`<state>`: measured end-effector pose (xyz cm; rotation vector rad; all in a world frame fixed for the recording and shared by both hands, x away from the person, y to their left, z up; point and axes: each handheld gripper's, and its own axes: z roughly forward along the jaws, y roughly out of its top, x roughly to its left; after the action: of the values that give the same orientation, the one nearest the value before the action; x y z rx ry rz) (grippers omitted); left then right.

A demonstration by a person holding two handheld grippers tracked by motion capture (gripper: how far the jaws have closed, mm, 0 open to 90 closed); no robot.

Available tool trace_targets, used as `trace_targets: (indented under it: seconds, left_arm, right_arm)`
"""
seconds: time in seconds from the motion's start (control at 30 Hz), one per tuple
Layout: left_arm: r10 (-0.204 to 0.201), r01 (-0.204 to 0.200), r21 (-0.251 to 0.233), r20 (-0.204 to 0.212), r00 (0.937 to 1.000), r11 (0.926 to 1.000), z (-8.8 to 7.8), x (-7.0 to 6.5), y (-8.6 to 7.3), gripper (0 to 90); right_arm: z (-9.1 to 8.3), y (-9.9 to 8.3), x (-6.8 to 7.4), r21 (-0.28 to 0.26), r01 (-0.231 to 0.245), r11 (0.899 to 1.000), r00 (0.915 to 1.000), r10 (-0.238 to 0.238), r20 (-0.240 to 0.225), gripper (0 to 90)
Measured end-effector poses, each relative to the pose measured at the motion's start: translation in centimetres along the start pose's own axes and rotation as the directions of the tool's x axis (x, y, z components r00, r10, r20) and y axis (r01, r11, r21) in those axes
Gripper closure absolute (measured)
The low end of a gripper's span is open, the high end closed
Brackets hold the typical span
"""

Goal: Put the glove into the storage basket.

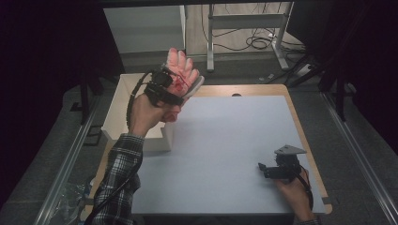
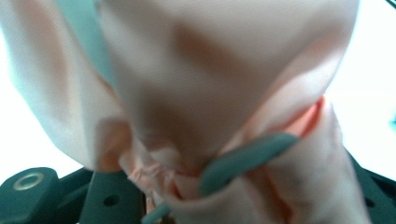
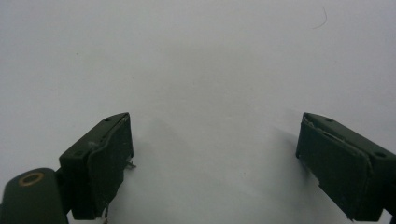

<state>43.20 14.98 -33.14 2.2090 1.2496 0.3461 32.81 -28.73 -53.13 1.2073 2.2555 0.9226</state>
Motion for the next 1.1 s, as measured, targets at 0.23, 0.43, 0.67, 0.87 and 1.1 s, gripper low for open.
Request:
trace_targets:
  seconds: [0.23, 0.43, 0.67, 0.87, 1.1]
  left_arm:
    - [-0.094, 0.093, -0.015, -0.056, 0.994, 0.9956, -0.5, 3.6, -1.7, 51.3]
    - [-0.151, 0.15, -0.018, -0.102, 0.9833, 0.9886, -0.1, 5.8, -3.3, 50.8]
    - [-0.194, 0.194, -0.016, -0.136, 0.9716, 0.9809, 1.4, 7.4, -4.8, 50.5]
    - [-0.217, 0.217, -0.014, -0.145, 0.9655, 0.976, 3.5, 8.3, -6.1, 50.3]
    - [-0.229, 0.232, 0.004, -0.151, 0.9616, 0.9727, 6.7, 8.9, -7.2, 49.7]
  right_arm:
    - [0.0, 0.0, 0.0, -0.002, 0.003, 1.0, 1.0, -0.003, 0.001, 11.2]
    - [0.0, 0.0, 0.0, -0.001, 0.001, 1.0, 1.0, -0.001, 0.001, 11.2]
    - [0.0, 0.0, 0.0, 0.0, 0.0, 1.0, 1.0, 0.0, 0.002, 11.2]
    - [0.0, 0.0, 0.0, -0.001, -0.001, 1.0, 1.0, 0.001, 0.001, 11.2]
    - [0.0, 0.0, 0.0, -0.001, -0.001, 1.0, 1.0, 0.001, 0.001, 11.2]
